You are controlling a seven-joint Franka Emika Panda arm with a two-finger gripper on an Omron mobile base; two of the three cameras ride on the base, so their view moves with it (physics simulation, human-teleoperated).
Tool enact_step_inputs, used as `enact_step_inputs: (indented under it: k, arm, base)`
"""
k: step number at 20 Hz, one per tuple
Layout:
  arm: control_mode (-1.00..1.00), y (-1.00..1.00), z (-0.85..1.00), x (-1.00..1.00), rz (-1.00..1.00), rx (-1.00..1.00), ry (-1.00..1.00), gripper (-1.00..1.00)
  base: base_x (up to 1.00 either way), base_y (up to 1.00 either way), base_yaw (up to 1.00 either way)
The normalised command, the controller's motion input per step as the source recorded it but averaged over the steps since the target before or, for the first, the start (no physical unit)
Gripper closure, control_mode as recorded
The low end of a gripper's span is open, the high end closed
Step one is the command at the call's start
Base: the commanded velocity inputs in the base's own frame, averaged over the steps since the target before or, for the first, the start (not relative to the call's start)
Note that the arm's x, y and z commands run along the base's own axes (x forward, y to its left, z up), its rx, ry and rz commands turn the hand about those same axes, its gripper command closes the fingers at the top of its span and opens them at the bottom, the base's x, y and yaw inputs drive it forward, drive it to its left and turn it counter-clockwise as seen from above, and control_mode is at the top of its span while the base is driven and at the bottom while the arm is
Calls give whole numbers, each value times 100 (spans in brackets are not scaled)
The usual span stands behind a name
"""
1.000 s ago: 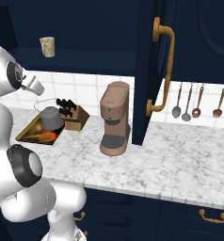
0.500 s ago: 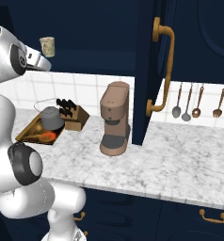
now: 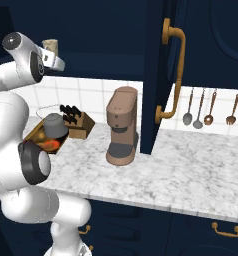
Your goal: Pick the kettle from the counter and place it on the tray. Then pick the mug from the cabinet and place it on the tray. Then close the cabinet doors.
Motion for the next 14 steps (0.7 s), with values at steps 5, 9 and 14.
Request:
enact_step_inputs:
  k: [5,9,14]
  arm:
    - [-100,21,33,46,4,-2,0,-100]
    - [-100,19,22,23,0,-5,0,-100]
    - [-100,13,15,2,0,-8,3,-100]
  base:
    - [0,0,0]
    - [0,0,0]
    - [0,0,0]
